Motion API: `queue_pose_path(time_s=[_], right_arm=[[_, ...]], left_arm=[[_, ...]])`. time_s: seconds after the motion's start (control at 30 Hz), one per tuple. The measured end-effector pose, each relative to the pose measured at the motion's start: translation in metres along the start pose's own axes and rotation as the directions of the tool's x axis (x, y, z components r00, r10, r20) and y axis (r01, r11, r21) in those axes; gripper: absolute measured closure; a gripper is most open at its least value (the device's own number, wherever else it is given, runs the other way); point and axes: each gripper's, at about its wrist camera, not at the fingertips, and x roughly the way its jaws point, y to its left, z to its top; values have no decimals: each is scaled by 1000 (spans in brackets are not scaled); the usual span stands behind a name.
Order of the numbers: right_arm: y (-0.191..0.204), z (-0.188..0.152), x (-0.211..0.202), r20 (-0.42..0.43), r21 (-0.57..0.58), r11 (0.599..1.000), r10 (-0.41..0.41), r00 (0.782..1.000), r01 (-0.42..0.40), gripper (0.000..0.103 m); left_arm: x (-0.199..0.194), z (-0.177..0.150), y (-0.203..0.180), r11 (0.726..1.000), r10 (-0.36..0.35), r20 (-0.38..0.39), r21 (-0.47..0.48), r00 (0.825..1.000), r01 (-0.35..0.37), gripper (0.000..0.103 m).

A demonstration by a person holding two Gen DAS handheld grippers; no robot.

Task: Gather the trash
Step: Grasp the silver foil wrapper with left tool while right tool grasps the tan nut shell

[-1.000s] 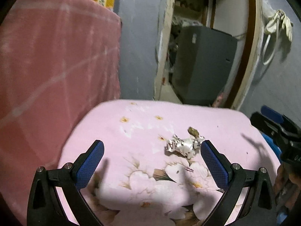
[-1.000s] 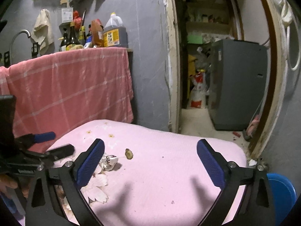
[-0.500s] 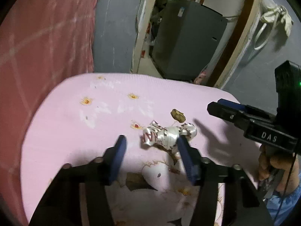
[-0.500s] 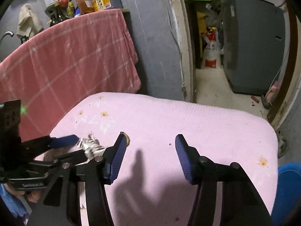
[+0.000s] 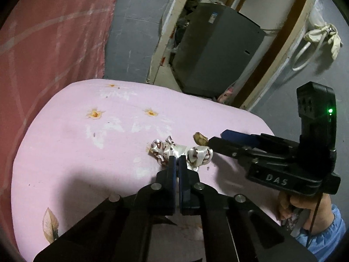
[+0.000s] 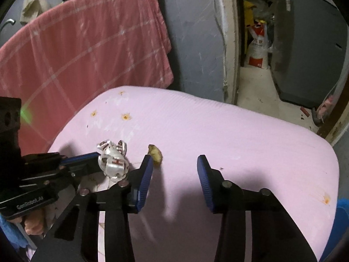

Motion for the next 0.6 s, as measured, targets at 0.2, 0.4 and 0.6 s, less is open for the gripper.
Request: queue_pose_path(time_s=[0.2, 0.4, 0.6], right_arm=[[13, 4, 11, -31, -62, 998, -25, 999, 23, 71], [16, 3, 15, -50, -91, 996, -8, 999, 3, 82], [23, 0, 15, -60, -122, 992, 15, 998, -22, 93]], left_arm=[[4, -1, 19, 993, -12, -22, -119, 1000, 9, 103], [-1, -3, 23, 990, -24, -7, -142, 1000, 23, 103], [-8, -4, 30, 984, -30, 20, -175, 999, 33, 103]])
